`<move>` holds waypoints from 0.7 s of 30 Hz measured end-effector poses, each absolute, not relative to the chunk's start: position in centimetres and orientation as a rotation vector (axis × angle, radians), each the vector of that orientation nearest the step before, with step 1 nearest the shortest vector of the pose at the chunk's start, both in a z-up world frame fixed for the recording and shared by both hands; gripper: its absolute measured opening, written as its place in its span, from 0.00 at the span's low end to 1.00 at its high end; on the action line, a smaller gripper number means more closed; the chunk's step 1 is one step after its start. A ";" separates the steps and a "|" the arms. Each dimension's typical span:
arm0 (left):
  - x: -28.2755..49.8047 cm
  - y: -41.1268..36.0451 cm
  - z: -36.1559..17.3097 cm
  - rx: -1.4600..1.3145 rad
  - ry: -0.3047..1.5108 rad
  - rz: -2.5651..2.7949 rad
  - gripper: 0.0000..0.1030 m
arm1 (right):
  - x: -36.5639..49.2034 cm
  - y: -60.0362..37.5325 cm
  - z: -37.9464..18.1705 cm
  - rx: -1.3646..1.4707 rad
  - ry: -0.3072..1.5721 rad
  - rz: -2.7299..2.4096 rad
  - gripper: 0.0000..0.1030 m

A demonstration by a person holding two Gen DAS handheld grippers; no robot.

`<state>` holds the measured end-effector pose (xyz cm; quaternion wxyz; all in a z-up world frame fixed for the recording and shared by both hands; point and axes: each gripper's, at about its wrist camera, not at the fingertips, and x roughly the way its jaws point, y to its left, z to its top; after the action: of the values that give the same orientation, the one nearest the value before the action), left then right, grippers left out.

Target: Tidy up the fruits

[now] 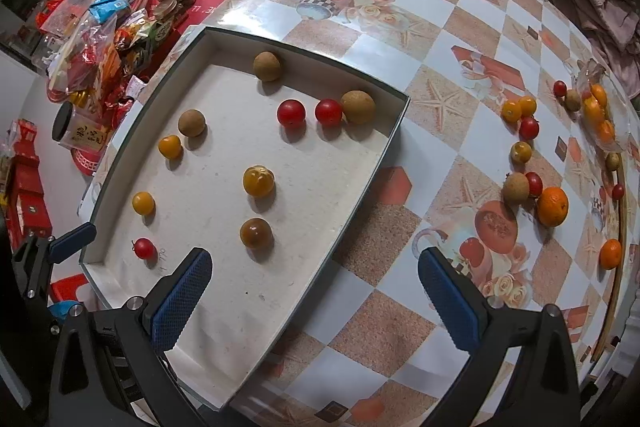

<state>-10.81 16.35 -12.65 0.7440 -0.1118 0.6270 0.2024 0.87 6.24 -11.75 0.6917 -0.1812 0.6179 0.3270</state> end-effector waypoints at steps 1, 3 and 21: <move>-10.8 16.3 -12.6 -0.246 1.373 0.442 0.97 | 0.8 6.2 -11.7 -0.404 1.381 0.731 1.00; -10.9 16.3 -12.6 -0.248 1.373 0.439 0.97 | 0.8 6.2 -11.7 -0.405 1.380 0.730 1.00; -10.9 16.0 -12.4 -0.230 1.373 0.442 0.97 | 0.6 6.3 -11.7 -0.406 1.380 0.730 1.00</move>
<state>-10.89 15.97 -12.41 0.7451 -0.1053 0.6269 0.2018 0.55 6.26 -11.67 0.6921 -0.1816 0.6175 0.3266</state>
